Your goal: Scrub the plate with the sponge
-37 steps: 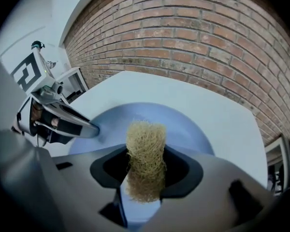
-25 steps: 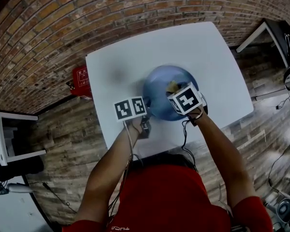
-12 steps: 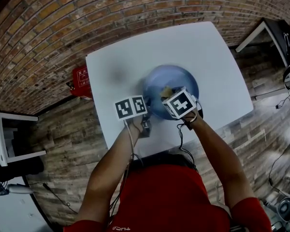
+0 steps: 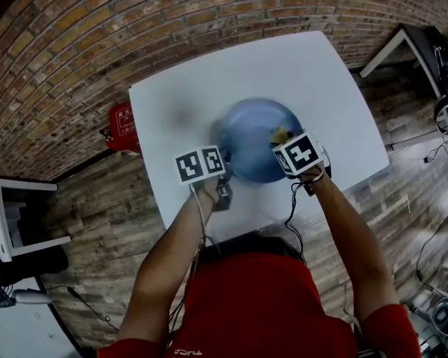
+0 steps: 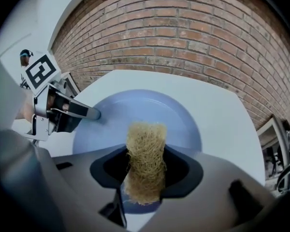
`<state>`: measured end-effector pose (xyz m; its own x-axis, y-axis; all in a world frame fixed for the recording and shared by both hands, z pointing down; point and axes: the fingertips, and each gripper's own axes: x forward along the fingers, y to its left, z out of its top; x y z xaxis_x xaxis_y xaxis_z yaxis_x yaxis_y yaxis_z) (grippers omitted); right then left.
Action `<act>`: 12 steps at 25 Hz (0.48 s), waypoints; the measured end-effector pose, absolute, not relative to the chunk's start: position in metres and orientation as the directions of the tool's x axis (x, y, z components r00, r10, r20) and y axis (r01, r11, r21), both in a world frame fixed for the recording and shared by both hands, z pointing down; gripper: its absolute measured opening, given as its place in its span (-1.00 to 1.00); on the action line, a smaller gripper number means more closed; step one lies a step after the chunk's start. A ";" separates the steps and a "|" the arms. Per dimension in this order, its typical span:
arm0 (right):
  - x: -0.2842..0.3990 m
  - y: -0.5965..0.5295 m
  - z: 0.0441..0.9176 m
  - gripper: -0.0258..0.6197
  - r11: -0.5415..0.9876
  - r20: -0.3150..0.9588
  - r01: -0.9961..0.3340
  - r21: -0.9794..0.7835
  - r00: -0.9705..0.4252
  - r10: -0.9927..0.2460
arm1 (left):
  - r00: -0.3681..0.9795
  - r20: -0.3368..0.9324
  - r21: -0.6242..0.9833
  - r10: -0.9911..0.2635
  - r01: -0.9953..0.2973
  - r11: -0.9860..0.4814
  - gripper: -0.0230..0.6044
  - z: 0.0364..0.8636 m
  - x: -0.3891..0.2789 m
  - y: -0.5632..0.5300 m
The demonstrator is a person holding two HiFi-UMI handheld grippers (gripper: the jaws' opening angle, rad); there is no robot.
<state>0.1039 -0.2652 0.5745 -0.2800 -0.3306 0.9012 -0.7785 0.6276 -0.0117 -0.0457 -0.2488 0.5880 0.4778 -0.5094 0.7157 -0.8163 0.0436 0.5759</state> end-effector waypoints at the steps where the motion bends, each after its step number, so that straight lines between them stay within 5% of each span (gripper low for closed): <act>1: 0.091 -0.259 0.572 -0.36 0.639 0.895 -0.769 -0.033 -0.308 -0.324 | 0.478 0.716 0.576 -0.509 -0.816 0.043 -0.77 0.588 -0.046 -0.249; 12: 0.018 -0.209 0.572 -0.36 0.718 0.875 -0.682 -0.141 -0.425 -0.232 | 0.483 0.715 0.577 -0.506 -0.816 0.036 -0.77 0.587 -0.044 -0.248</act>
<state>0.0181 -0.2085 0.5718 -0.4250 -0.2320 0.8750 -0.6818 0.7178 -0.1409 -0.0442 -0.2476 0.5875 0.4829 -0.5057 0.7149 -0.8160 0.0364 0.5769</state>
